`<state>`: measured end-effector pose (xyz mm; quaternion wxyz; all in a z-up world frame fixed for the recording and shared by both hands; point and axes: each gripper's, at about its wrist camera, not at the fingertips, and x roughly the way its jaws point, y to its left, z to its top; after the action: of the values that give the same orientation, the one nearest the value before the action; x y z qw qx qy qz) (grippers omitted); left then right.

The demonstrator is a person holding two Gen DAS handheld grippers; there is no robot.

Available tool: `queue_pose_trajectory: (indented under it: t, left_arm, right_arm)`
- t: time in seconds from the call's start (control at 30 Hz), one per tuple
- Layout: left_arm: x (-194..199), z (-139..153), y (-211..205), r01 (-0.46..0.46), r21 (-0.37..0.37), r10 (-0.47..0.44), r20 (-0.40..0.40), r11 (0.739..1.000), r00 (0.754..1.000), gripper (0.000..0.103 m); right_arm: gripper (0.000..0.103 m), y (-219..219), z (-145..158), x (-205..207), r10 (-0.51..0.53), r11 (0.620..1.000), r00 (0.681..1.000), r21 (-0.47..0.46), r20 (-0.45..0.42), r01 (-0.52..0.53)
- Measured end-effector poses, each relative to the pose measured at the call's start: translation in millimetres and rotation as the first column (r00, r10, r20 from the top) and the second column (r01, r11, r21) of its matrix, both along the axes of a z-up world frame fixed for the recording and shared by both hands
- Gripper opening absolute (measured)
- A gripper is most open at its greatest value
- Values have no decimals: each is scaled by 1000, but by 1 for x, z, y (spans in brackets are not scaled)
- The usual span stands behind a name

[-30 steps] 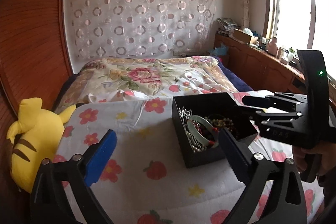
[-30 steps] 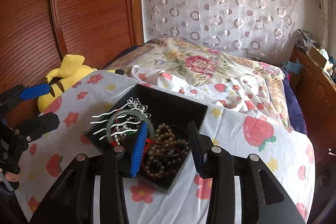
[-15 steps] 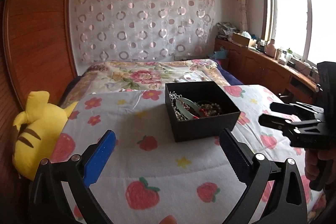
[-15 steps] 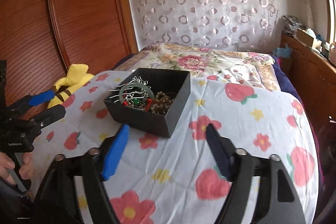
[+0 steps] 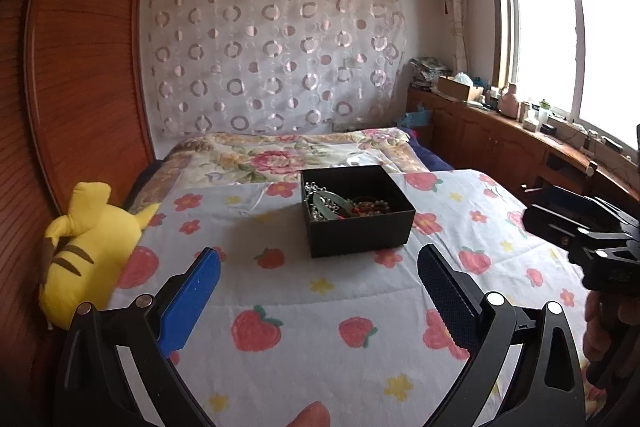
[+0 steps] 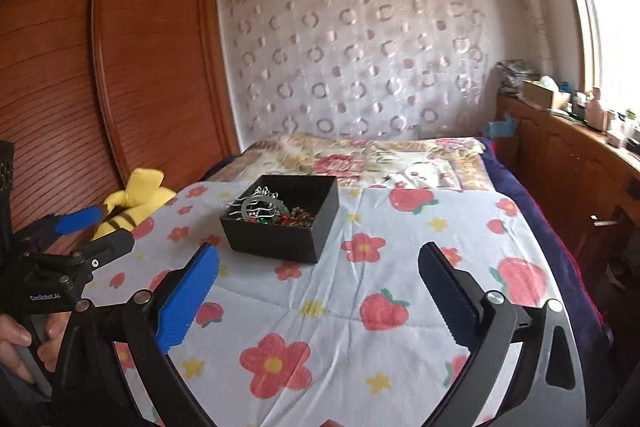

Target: Organize jewelry

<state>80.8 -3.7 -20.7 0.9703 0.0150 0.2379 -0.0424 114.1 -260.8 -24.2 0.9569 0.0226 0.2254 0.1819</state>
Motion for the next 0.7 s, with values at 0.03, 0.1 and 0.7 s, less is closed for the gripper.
queue_pose_trajectory:
  t: [0.03, 0.1, 0.7]
  left_arm:
    - [-3, 1, 0, -2, 4, 2, 0, 1000, 1000, 95]
    - [-8, 1, 0, -7, 12, 7, 3, 1000, 1000, 95]
    - [-18, -2, 1, -32, 9, 32, 10, 999, 999, 95]
  right_arm:
    - [100, -2, 0, -5, -10, 1000, 1000, 7, 4, 10]
    - [100, -2, 0, -13, -30, 1000, 999, -1, 12, 30]
    - [100, -1, -1, -29, -69, 997, 997, -23, 42, 70]
